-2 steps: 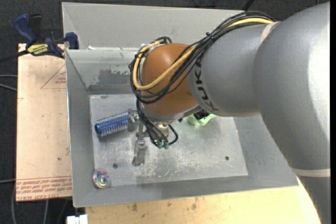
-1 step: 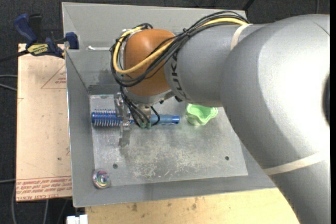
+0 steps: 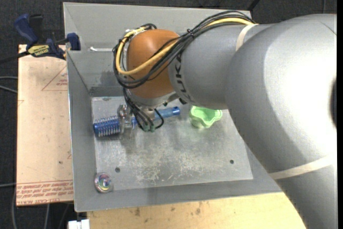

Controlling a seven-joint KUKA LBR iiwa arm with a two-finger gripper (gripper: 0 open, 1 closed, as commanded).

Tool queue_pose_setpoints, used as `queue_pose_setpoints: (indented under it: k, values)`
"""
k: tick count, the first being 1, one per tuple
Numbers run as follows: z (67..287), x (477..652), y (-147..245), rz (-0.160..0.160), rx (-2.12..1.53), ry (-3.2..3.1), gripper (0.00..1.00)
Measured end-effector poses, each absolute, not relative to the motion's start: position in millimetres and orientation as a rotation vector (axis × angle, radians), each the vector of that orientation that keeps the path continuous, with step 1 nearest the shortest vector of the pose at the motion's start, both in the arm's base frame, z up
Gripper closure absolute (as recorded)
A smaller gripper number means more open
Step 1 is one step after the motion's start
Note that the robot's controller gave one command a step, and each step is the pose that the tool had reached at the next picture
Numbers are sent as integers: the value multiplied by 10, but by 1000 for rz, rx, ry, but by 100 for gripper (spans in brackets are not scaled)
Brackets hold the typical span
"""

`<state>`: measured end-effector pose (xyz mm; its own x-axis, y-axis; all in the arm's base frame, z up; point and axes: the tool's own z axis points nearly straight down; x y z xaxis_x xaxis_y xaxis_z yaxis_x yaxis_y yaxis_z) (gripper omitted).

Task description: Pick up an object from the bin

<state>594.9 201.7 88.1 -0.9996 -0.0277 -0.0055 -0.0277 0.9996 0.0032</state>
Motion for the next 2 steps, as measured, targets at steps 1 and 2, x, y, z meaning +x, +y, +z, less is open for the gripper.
queue_pose_setpoints:
  k: [1, 2]
  values:
    - [1955, 5997, 2030, 7, -49, 3130, 100]
    - [2094, 6512, 1938, 3, -91, 3131, 100]
